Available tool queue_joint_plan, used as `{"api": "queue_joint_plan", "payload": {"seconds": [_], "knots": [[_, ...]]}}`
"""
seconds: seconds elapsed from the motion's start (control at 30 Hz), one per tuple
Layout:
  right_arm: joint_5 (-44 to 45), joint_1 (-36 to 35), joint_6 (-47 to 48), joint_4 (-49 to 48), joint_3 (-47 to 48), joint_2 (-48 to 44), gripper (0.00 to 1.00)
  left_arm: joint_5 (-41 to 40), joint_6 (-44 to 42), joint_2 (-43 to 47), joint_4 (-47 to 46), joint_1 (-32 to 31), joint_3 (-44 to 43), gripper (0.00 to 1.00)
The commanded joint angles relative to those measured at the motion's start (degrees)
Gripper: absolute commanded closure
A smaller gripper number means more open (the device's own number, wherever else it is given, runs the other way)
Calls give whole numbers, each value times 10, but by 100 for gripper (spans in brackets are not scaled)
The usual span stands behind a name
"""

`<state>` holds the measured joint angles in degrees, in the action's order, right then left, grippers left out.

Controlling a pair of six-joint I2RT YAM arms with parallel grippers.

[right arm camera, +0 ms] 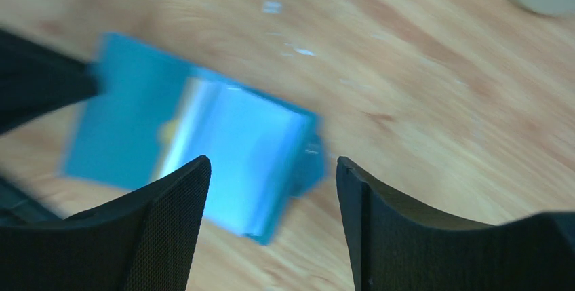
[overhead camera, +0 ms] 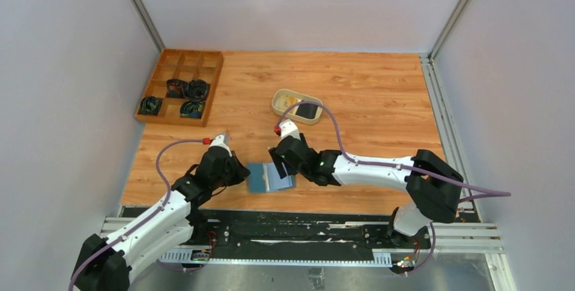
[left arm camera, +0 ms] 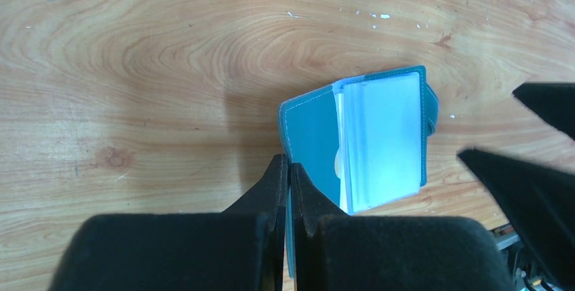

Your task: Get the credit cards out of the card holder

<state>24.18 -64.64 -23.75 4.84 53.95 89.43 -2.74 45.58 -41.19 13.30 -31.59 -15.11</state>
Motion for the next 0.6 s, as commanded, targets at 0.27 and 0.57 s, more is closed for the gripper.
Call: {"api": "queue_joint_plan", "payload": {"seconds": [0.27, 0.57], "knots": [[-492, 18, -65, -227, 30, 130, 29, -51, 8, -51, -21, 0, 19, 100], [-450, 27, -109, -305, -35, 160, 30, -101, 21, -68, 13, 0, 30, 100]]}}
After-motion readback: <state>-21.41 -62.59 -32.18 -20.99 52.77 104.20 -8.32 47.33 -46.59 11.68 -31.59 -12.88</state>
